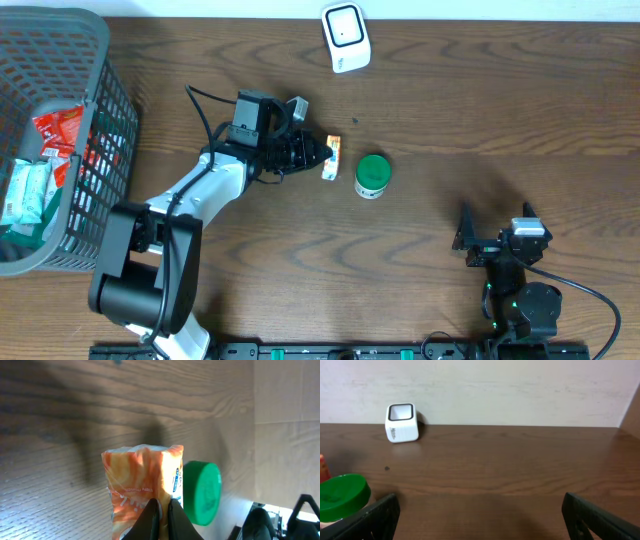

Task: Scan the item barcode
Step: 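Lower the tissue pack onto the table left of the jar and release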

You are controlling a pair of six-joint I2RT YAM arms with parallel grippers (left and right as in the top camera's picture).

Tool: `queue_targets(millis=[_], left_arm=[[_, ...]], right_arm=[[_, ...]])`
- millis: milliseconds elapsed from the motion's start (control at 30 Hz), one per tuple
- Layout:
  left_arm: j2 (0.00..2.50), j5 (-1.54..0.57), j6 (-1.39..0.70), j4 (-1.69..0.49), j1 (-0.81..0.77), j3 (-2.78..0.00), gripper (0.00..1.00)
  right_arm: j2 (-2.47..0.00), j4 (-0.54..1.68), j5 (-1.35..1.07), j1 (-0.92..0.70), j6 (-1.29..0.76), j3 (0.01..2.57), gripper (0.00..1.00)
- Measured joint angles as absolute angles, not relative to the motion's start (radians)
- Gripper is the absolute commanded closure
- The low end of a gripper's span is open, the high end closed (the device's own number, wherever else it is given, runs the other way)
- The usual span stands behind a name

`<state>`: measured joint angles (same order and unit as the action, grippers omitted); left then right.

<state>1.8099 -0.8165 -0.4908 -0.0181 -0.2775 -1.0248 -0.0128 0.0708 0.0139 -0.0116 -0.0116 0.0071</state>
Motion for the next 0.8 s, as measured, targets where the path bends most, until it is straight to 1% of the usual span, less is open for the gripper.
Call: queue_targets(millis=[367, 800], left_arm=[[1.908, -0.806, -0.525, 0.033, -0.278, -1.023, 0.93], [1.911, -0.806, -0.528, 0.035, -0.278, -1.022, 0.92]], right_arm=[[-0.013, 0.071, 0.014, -0.012, -0.012, 0.007, 0.01], [-0.013, 0.071, 0.014, -0.012, -0.012, 0.007, 0.01]])
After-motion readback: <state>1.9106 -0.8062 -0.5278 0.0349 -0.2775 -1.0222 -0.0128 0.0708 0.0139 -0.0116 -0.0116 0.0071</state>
